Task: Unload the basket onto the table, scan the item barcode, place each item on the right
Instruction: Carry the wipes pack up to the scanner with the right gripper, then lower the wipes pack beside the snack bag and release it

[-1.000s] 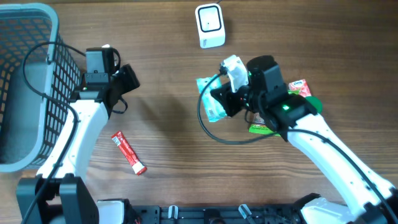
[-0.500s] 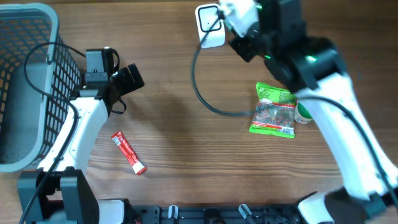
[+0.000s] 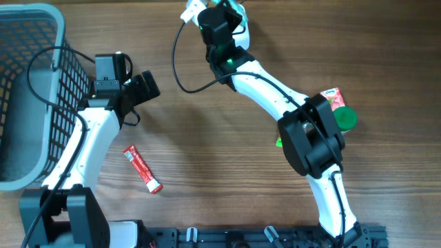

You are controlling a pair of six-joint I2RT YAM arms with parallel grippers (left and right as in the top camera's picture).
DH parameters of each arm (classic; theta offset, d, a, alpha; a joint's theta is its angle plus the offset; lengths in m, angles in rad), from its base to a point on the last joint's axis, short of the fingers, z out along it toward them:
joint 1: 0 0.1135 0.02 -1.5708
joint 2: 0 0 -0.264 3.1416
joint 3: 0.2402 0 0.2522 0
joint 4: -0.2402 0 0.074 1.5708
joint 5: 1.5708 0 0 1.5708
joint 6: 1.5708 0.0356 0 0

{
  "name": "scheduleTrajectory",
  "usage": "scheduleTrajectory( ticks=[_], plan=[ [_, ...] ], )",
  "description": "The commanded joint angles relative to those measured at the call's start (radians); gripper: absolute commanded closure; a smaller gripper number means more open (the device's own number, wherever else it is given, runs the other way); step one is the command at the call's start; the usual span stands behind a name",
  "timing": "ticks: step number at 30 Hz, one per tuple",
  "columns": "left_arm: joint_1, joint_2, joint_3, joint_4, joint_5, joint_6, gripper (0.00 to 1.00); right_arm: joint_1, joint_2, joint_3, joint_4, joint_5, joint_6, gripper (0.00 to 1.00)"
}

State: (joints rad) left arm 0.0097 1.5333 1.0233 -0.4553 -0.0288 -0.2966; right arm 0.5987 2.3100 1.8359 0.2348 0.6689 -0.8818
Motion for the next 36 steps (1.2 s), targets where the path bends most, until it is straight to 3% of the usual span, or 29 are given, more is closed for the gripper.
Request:
scheduleTrajectory(
  ticks=[1, 8, 16, 21, 25, 27, 29, 33, 36],
  plan=[
    [0.006, 0.005, 0.005, 0.002, -0.007, 0.013, 0.00, 0.000, 0.043, 0.021, 0.124, 0.030, -0.008, 0.96],
    [0.006, 0.005, 0.005, 0.002, -0.007, 0.013, 0.00, -0.004, 0.158, 0.021, 0.239, -0.019, -0.039, 0.96],
    [0.006, 0.005, 0.005, 0.002, -0.007, 0.013, 0.00, -0.006, 0.185, 0.021, 0.245, -0.078, -0.042, 0.96],
    [0.006, 0.005, 0.005, 0.002, -0.007, 0.013, 0.00, -0.006, 0.169, 0.032, 0.300, -0.011, -0.143, 0.96],
    [0.006, 0.005, 0.005, 0.002, -0.007, 0.013, 0.00, -0.007, 0.137, 0.032, 0.298, 0.089, -0.053, 0.96],
    [0.006, 0.005, 0.005, 0.002, -0.007, 0.013, 0.00, -0.007, 0.057, 0.032, 0.198, 0.077, -0.001, 0.96],
    [0.006, 0.005, 0.005, 0.002, -0.007, 0.013, 0.00, -0.003, -0.101, 0.032, -0.051, -0.012, 0.159, 0.96],
    [0.006, 0.005, 0.005, 0.002, -0.007, 0.013, 0.00, -0.051, -0.410, 0.032, -0.732, -0.074, 0.698, 0.96],
    [0.006, 0.005, 0.005, 0.002, -0.007, 0.013, 0.00, -0.205, -0.502, 0.031, -1.307, -0.464, 0.866, 0.95]
  ],
)
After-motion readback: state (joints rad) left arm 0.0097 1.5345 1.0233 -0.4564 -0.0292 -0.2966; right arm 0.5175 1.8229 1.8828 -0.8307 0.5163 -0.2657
